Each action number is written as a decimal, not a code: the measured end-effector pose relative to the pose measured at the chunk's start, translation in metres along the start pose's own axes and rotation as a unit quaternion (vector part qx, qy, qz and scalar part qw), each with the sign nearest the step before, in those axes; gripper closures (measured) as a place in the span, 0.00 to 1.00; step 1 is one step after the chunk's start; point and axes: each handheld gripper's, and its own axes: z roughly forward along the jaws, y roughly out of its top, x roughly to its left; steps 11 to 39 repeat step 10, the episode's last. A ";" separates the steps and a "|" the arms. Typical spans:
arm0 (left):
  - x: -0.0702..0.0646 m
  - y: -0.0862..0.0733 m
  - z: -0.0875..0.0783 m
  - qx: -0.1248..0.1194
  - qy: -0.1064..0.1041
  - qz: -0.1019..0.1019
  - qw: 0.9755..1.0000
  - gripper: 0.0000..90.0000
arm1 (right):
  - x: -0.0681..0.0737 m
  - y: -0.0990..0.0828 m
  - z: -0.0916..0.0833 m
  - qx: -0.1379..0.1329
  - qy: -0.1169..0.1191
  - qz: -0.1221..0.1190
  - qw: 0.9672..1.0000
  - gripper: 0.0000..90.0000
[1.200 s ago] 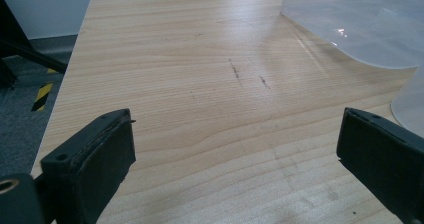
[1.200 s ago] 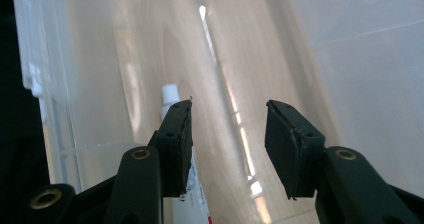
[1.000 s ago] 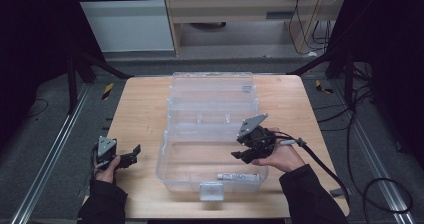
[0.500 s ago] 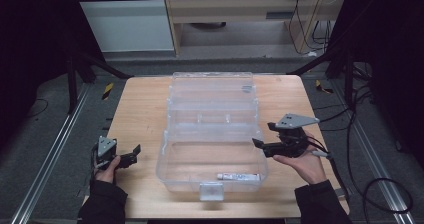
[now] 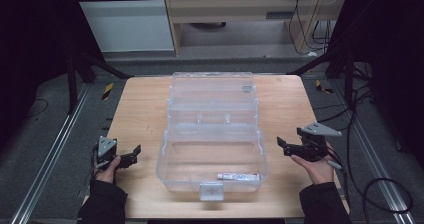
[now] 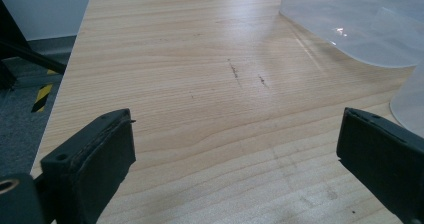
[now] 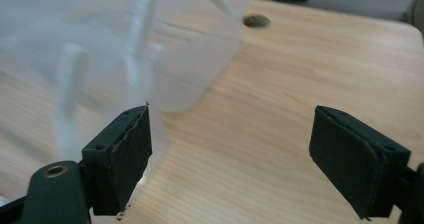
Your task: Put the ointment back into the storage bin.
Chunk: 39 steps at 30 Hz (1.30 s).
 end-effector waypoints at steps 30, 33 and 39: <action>0.000 0.000 0.000 0.000 0.000 0.002 1.000 0.02 | -0.028 -0.037 0.020 0.030 -0.049 0.041 0.997 0.17; 0.000 0.000 0.000 0.000 0.000 0.002 1.000 0.02 | -0.028 -0.037 0.020 0.030 -0.049 0.041 0.997 0.17; 0.000 0.000 0.000 0.000 0.000 0.002 1.000 0.02 | -0.028 -0.037 0.020 0.030 -0.049 0.041 0.997 0.17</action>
